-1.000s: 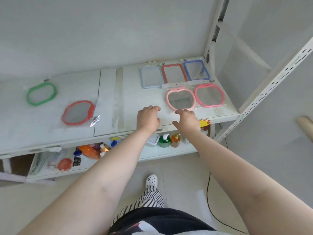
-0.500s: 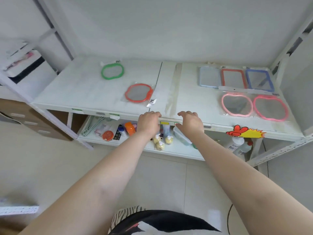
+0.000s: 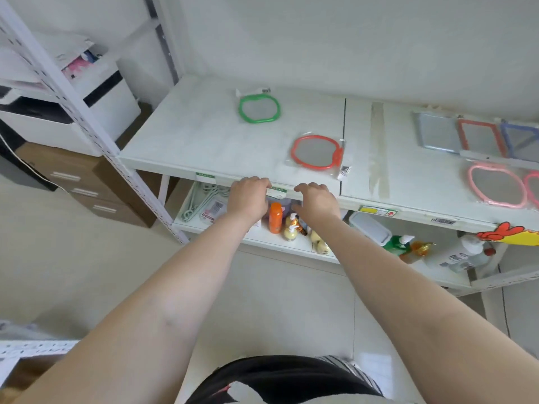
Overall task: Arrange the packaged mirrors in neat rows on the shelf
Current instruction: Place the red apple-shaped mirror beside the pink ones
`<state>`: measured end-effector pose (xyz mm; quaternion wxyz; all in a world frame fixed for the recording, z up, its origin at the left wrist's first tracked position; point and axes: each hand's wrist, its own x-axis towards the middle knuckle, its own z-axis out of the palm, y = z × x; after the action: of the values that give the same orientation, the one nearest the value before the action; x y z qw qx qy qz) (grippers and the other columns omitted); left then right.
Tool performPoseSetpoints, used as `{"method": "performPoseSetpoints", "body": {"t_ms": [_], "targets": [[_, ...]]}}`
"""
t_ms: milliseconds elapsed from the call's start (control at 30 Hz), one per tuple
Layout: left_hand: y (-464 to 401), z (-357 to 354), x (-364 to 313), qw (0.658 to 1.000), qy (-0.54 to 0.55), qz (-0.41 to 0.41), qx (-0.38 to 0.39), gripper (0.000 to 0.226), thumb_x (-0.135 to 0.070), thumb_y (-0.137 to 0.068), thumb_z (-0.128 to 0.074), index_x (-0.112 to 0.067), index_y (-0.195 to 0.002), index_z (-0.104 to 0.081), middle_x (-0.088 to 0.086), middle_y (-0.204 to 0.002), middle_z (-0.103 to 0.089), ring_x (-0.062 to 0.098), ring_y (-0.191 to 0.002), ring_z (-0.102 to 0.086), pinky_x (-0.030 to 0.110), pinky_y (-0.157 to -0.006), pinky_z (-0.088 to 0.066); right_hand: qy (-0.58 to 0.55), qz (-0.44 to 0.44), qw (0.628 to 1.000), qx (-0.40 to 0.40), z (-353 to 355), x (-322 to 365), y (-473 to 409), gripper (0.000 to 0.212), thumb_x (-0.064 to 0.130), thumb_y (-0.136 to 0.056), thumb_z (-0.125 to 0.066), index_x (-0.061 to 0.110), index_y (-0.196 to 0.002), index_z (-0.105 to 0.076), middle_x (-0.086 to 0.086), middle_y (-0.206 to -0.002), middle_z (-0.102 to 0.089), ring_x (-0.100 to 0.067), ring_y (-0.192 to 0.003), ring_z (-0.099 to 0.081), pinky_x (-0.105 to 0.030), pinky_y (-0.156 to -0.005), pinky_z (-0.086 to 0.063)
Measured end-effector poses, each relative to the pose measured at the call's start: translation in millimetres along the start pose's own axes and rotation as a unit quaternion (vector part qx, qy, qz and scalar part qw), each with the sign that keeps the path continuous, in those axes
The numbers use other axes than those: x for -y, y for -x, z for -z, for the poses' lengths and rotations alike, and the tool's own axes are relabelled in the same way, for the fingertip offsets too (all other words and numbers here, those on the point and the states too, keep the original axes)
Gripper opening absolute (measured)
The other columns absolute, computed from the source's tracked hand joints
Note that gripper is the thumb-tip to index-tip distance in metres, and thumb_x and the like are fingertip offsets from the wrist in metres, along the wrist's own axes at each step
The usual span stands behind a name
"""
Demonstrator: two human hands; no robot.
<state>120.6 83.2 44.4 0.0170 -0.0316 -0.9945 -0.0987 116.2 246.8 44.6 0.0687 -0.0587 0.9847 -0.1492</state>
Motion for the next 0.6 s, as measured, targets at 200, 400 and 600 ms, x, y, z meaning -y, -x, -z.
{"method": "performPoseSetpoints", "body": {"t_ms": [200,400,600], "targets": [[-23,12,42,1.000,0.012,-0.010,-0.006,0.043,-0.008,-0.084,-0.055,-0.022,-0.125,-0.057,0.003,-0.120,-0.063,0.027,-0.112,-0.056,0.035,-0.092,-0.040,0.010,-0.035,0.999,-0.009,-6,32,-18,0.047,0.022,-0.087,-0.058,0.023,-0.133,-0.051,-0.005,-0.123,-0.057,-0.025,-0.121,-0.044,-0.035,-0.093,-0.041],[-56,4,51,1.000,0.019,-0.021,0.009,0.045,-0.008,-0.085,-0.054,-0.022,-0.128,-0.055,0.003,-0.122,-0.062,0.026,-0.113,-0.056,0.036,-0.092,-0.040,0.021,-0.034,0.999,-0.005,-10,36,-57,0.047,0.024,-0.088,-0.059,0.022,-0.134,-0.050,-0.004,-0.125,-0.056,-0.024,-0.122,-0.044,-0.034,-0.092,-0.042],[-92,11,78,1.000,-0.004,-0.009,0.021,0.047,-0.008,-0.085,-0.052,-0.022,-0.129,-0.054,0.003,-0.123,-0.062,0.025,-0.113,-0.056,0.035,-0.092,-0.040,0.002,-0.011,1.000,0.003,-13,51,-117,0.047,0.026,-0.089,-0.060,0.022,-0.134,-0.049,-0.006,-0.130,-0.056,-0.026,-0.128,-0.042,-0.037,-0.096,-0.042]]}}
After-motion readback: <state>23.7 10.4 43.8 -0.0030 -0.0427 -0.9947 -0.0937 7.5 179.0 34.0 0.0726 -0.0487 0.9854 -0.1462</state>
